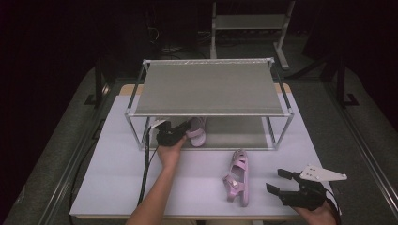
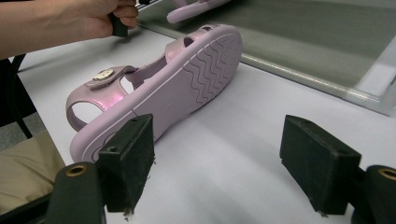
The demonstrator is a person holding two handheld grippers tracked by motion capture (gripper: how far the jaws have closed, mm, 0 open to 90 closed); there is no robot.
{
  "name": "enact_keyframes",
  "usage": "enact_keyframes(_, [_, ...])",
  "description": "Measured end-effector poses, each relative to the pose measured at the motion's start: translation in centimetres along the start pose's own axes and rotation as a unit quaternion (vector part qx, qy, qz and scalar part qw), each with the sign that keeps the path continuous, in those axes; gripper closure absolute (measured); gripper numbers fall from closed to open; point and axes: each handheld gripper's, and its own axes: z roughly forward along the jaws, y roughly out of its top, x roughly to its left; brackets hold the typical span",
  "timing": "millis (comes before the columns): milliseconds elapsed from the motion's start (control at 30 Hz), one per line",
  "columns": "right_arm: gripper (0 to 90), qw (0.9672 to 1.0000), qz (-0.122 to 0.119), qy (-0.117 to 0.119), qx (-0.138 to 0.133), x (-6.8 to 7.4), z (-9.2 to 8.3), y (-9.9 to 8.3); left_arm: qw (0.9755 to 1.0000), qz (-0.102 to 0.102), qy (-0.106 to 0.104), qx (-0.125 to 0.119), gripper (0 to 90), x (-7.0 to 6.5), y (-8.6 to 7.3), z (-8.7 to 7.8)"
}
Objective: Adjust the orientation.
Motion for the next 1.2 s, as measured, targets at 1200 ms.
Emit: enact_keyframes(1200, [25.7, 1.0, -0.006, 0.003, 0.004, 0.3, 0.3, 0.1, 0.9982, -0.018, -0.054, -0.018, 67.4, -1.0, -0.5, -2.4])
